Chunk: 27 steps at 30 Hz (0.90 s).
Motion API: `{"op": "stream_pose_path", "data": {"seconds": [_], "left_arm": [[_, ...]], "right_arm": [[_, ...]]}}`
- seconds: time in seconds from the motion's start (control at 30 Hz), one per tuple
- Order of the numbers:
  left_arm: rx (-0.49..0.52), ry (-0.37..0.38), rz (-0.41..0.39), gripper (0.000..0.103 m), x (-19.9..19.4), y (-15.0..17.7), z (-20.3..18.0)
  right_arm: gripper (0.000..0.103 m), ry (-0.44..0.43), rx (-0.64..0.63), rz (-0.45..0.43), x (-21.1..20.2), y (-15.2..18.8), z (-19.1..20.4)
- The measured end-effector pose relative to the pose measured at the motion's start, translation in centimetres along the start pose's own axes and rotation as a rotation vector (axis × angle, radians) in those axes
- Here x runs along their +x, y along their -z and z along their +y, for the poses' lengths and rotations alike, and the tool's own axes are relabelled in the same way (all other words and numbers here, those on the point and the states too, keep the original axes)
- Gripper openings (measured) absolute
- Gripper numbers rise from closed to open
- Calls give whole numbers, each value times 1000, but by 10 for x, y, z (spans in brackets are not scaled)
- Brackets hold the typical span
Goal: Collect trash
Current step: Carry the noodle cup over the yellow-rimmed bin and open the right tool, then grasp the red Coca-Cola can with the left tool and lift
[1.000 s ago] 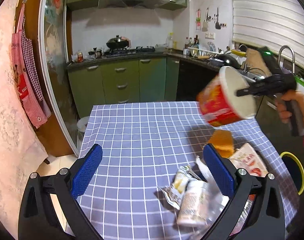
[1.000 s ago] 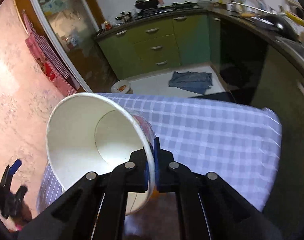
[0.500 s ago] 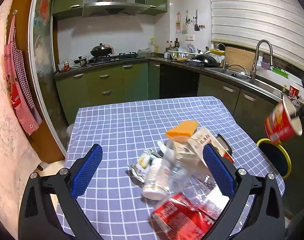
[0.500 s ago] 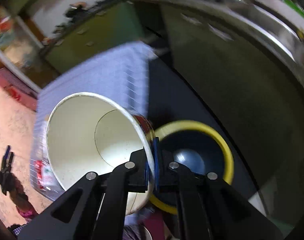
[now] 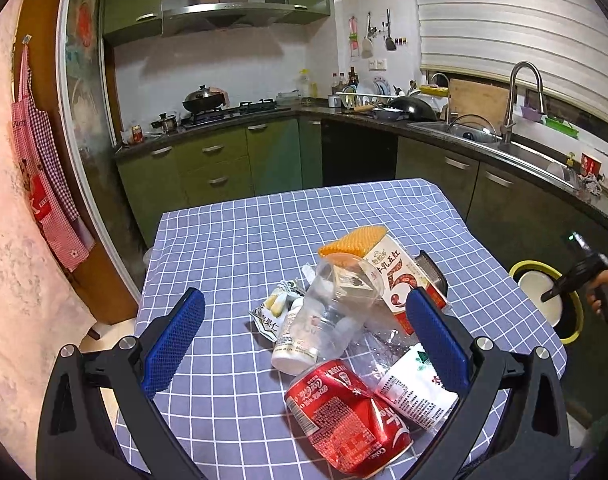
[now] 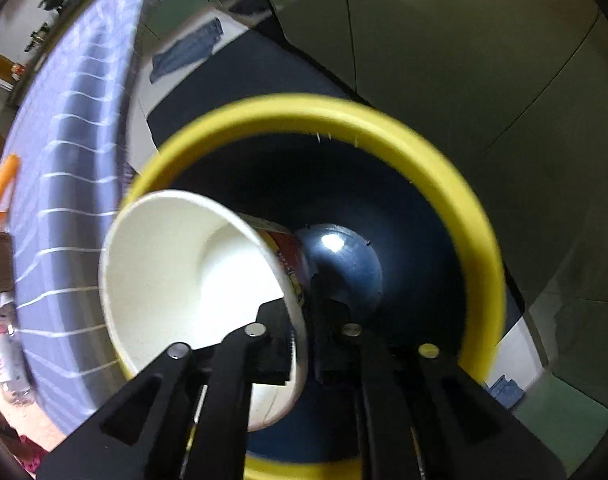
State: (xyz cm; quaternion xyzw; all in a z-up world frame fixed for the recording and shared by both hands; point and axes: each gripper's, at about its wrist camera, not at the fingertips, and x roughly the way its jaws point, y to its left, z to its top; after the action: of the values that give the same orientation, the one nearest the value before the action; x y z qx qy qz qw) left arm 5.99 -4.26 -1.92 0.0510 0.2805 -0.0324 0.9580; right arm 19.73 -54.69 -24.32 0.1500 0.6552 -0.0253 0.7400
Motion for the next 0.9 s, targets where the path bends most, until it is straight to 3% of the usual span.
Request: {"op": "stream_pose_path", "data": {"seconds": [0.17, 0.37, 0.53, 0.9], "left_arm": [[21, 6, 17, 99, 3, -2, -11], [12, 18, 78, 99, 11, 3, -17], [-65, 27, 210, 99, 27, 19, -3], [-184, 71, 476, 99, 67, 58, 8]], "right_arm": [[16, 12, 5, -5, 5, -5, -4], [22, -62, -38, -74, -24, 9, 4], [28, -139, -97, -122, -48, 17, 22], [33, -187, -194, -119, -65, 28, 60]]}}
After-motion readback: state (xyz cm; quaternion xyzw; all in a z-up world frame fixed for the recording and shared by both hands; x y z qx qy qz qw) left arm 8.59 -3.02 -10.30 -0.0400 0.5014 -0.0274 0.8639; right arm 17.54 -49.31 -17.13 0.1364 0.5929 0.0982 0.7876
